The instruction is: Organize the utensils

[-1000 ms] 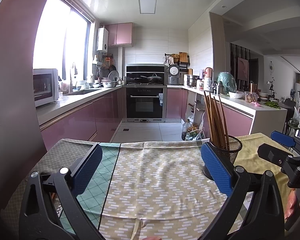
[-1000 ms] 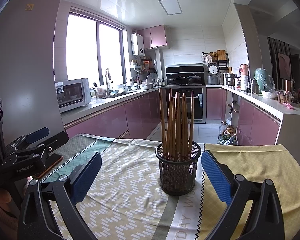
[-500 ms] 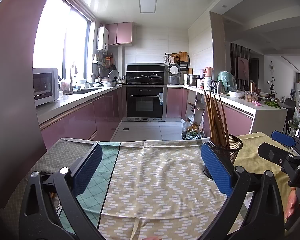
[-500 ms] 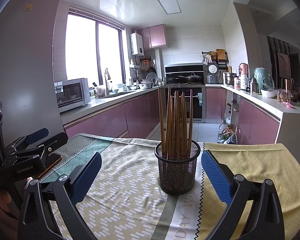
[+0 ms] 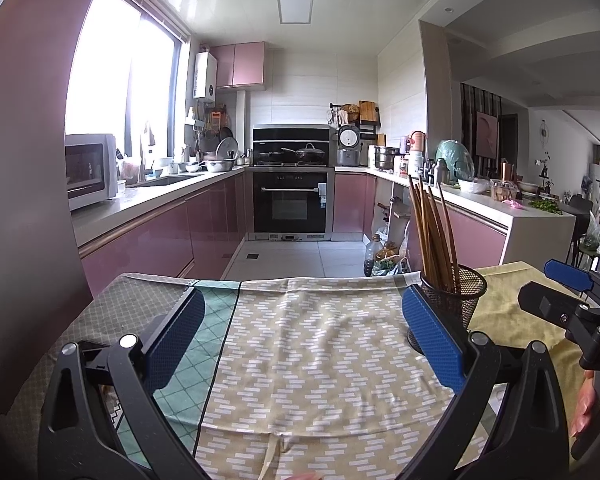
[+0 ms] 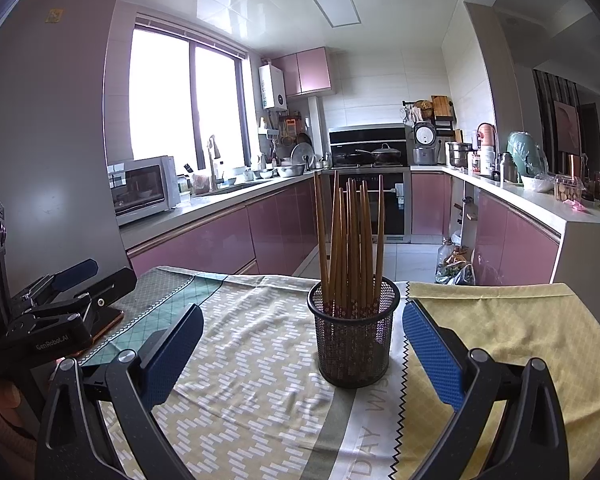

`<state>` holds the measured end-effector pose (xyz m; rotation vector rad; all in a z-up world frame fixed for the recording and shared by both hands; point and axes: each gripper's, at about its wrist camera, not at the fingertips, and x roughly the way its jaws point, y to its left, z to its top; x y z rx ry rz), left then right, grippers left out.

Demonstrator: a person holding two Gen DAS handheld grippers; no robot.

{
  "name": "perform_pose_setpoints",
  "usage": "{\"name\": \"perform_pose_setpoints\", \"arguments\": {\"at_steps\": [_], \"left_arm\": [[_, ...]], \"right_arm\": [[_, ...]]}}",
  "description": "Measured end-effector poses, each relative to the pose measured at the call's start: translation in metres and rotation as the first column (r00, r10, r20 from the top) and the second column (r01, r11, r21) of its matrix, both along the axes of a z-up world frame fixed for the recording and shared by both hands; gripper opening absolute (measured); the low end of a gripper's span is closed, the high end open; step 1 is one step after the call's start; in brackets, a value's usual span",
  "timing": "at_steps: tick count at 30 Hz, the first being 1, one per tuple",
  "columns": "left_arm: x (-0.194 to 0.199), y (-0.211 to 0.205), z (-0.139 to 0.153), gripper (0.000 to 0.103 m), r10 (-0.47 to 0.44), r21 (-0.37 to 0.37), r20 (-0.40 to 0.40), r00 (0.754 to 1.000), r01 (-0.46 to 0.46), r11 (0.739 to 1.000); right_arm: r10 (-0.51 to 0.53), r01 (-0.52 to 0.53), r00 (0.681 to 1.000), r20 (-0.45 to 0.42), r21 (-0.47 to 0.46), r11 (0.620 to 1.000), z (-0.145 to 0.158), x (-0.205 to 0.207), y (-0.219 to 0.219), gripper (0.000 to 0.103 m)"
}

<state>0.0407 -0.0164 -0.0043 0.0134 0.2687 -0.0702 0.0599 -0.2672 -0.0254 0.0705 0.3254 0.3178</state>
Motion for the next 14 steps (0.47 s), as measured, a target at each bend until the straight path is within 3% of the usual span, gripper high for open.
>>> {"name": "perform_pose_setpoints", "arguments": {"at_steps": [8, 10, 14], "left_arm": [[0.004, -0.004, -0.005, 0.097, -0.006, 0.012, -0.020, 1.000, 0.006, 1.000], [0.010, -0.002, -0.009, 0.097, 0.001, 0.008, -0.060, 0.998, -0.001, 1.000], [0.027, 0.010, -0.021, 0.097, 0.018, -0.004, -0.145, 0.989, -0.019, 1.000]], "right_arm": [[-0.005, 0.005, 1.000, -0.012, -0.009, 1.000, -0.004, 0.003, -0.003, 0.097], [-0.022, 0.021, 0.999, -0.036, -0.031, 0.999, -0.007, 0.008, -0.007, 0.097], [-0.157, 0.137, 0.975, -0.160, -0.130, 0.982, -0.029, 0.034, -0.040, 0.097]]}}
